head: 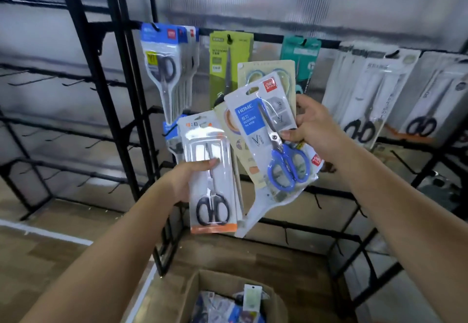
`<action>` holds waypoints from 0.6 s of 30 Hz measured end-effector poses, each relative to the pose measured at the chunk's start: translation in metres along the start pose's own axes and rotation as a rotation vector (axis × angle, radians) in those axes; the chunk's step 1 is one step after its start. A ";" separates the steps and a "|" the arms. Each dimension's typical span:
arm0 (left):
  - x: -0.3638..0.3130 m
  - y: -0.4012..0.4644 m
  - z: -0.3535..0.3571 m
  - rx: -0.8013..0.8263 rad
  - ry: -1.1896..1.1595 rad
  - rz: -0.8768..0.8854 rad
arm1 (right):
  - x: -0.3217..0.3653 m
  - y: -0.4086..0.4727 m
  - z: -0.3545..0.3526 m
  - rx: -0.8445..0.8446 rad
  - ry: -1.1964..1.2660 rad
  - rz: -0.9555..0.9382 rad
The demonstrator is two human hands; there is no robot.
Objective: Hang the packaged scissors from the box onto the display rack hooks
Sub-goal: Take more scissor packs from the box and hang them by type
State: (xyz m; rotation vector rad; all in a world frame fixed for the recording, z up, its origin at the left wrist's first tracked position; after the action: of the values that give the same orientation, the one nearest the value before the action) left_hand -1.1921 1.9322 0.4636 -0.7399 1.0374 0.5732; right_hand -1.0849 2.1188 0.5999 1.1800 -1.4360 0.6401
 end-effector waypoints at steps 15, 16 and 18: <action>0.008 0.009 0.007 0.500 -0.155 0.042 | 0.027 0.029 0.011 -0.206 0.129 -0.035; 0.008 0.010 0.012 0.528 -0.115 0.046 | 0.024 0.031 0.014 -0.201 0.142 -0.027; 0.007 0.011 0.018 0.560 -0.069 0.070 | 0.019 0.034 0.019 -0.207 0.159 -0.015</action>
State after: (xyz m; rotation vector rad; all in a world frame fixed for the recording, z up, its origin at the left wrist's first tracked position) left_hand -1.1876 1.9537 0.4600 -0.1906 1.0942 0.3372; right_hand -1.1213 2.1082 0.6210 0.9561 -1.3233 0.5484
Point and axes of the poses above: each hand's wrist, its own y-axis towards the middle knuckle, its own z-axis out of the palm, x = y × z, the point moved 6 cm from there along y, towards the middle knuckle, and after that the axes turned 6 degrees about -x, right-handed, at the moved point
